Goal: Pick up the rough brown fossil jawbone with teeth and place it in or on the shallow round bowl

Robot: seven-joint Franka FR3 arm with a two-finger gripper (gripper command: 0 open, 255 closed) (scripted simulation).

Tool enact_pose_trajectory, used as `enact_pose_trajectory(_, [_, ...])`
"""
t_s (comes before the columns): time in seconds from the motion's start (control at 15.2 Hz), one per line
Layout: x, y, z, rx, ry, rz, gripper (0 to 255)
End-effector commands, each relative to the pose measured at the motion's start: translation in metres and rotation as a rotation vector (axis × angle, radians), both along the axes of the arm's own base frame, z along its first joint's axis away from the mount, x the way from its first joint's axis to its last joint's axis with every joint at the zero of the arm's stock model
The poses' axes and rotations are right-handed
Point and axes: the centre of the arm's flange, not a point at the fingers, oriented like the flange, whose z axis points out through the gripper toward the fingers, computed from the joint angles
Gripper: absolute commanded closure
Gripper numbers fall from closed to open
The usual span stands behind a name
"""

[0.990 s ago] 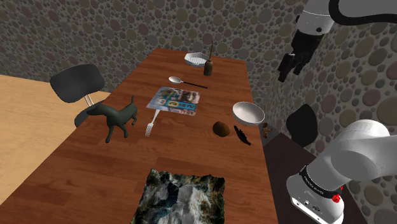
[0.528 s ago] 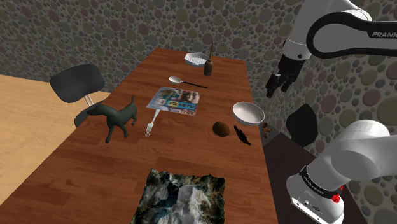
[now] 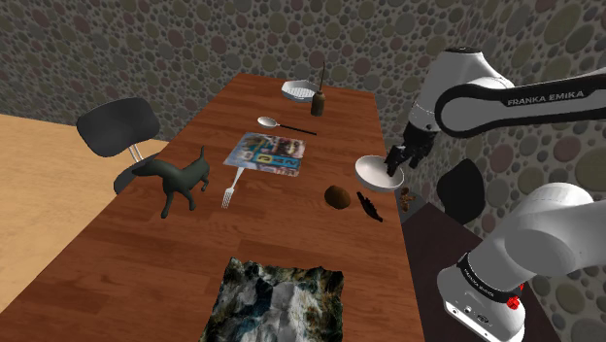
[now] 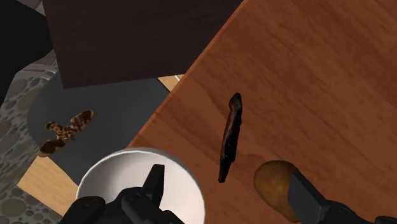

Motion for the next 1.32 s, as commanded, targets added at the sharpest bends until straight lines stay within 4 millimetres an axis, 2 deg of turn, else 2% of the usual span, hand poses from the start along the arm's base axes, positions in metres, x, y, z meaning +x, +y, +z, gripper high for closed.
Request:
enact_pose_trajectory(0.0, [0.004, 0.004, -0.026, 0.013, -0.007, -0.016, 0])
enact_pose_trajectory(0.66, [0.023, 0.012, -0.155, 0.074, -0.028, -0.088, 0])
enact_pose_trajectory(1.12, [0.025, 0.015, -0.192, 0.074, -0.028, -0.088, 0])
enact_pose_trajectory(1.25, [0.025, 0.015, -0.195, 0.074, -0.028, -0.088, 0])
